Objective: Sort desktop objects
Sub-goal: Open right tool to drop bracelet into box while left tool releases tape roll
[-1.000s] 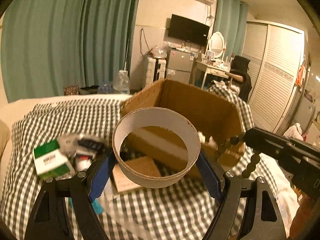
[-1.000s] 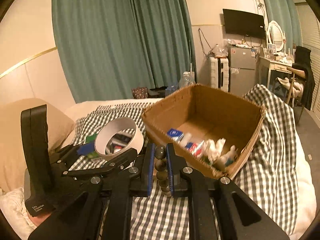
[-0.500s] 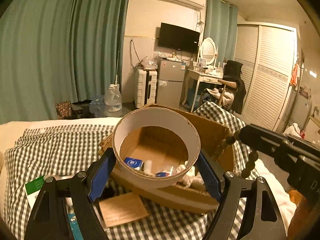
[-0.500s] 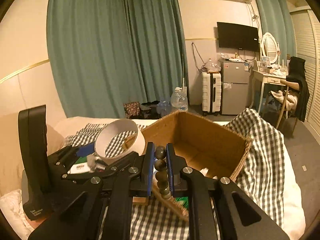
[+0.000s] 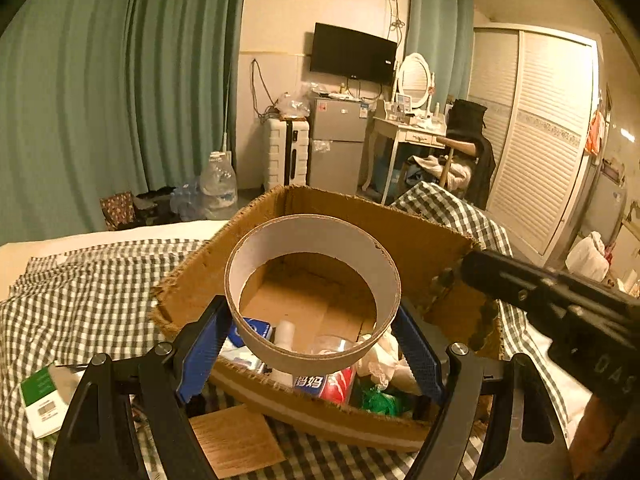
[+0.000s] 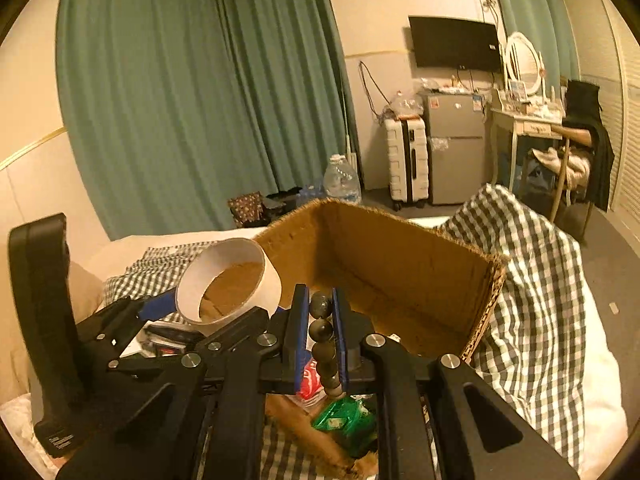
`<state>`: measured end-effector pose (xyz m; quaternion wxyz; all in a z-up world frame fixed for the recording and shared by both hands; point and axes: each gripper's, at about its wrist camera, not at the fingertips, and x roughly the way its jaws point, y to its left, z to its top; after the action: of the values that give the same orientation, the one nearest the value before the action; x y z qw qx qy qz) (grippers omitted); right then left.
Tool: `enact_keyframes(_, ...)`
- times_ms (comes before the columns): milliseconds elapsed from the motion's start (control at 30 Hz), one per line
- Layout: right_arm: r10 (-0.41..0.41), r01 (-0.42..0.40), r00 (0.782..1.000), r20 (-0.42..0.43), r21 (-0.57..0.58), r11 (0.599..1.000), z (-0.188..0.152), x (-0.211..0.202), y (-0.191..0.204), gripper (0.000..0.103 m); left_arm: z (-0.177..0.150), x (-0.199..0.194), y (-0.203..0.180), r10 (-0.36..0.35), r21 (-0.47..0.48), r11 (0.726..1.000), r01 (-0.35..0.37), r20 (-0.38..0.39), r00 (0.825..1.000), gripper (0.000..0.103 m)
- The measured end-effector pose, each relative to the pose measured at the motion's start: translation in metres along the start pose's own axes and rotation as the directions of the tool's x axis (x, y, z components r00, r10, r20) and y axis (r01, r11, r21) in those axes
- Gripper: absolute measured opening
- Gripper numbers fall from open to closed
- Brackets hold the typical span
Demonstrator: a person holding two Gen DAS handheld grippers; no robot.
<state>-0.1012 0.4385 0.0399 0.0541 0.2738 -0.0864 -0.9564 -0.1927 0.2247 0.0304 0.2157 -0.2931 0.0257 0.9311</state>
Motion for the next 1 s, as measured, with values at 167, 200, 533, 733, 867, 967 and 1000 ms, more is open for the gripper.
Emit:
enact_keyframes(167,-0.020,0.021,0.999,-0.030,0.030,0.999,-0.002,0.026,-0.016,0.011,0.001,0.026,-0.004,0.007,0.009,1.000,-0.007,-0.015,1.000,0.083)
enact_keyframes(200,-0.019,0.020,0.999,-0.036,0.041,0.999,-0.001,0.030,-0.020,0.011,0.000,0.029,-0.004,0.009,0.007,1.000,-0.009,-0.016,1.000,0.083)
enact_keyframes(533,-0.077,0.084,0.994,-0.081,0.081,0.993,0.006,0.075,-0.048,0.011,0.022,0.083,-0.002,0.032,-0.031,0.999,-0.032,-0.010,0.999,0.083)
enact_keyframes(733,-0.093,0.100,0.994,-0.063,0.108,0.989,0.012,0.077,-0.057,0.025,0.034,0.107,0.002,0.023,-0.094,0.995,-0.028,-0.059,0.998,0.084)
enact_keyframes(867,-0.115,0.117,0.993,-0.025,0.134,0.984,0.011,0.066,-0.059,0.055,0.033,0.106,-0.004,0.059,-0.040,0.997,-0.062,-0.075,0.995,0.094)
enact_keyframes(967,-0.121,0.123,0.992,-0.030,0.131,0.984,0.011,0.065,-0.057,0.055,0.032,0.104,-0.008,0.060,-0.020,0.998,-0.061,-0.068,0.996,0.099)
enact_keyframes(1000,-0.118,0.121,0.993,-0.030,0.131,0.984,0.012,0.065,-0.057,0.055,0.031,0.103,-0.009,0.062,-0.019,0.998,-0.063,-0.069,0.996,0.099)
